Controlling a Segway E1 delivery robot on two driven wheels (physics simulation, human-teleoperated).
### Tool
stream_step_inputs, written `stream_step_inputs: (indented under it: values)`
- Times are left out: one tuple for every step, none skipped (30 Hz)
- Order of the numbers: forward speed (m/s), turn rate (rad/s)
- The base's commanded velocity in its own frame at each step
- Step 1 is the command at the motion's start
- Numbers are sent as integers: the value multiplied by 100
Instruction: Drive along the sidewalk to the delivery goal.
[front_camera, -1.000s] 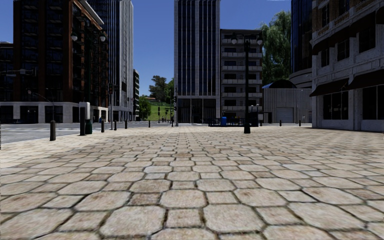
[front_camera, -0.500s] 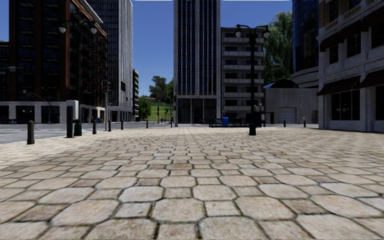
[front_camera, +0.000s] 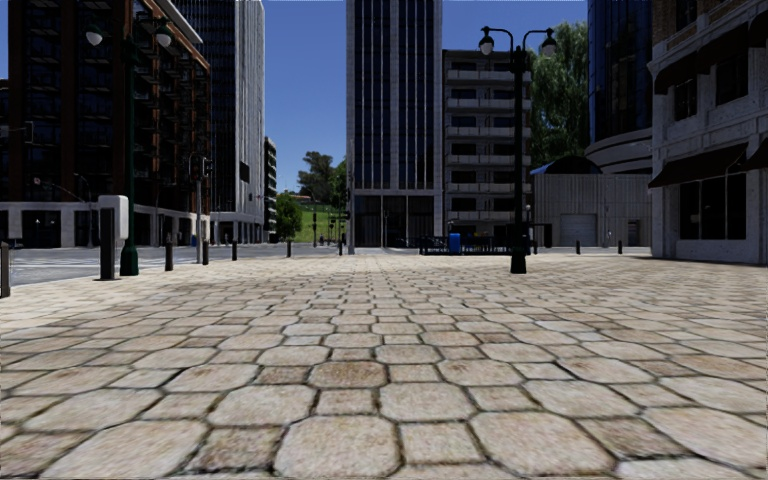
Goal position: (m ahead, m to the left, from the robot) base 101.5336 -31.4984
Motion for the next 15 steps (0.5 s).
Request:
stream_step_inputs:
  values:
    - [200,0]
    - [200,0]
    - [200,0]
    - [200,0]
    - [200,0]
    - [200,0]
    - [200,0]
    - [200,0]
    - [200,0]
    - [200,0]
    - [200,0]
    - [200,0]
    - [200,0]
    - [200,0]
    - [200,0]
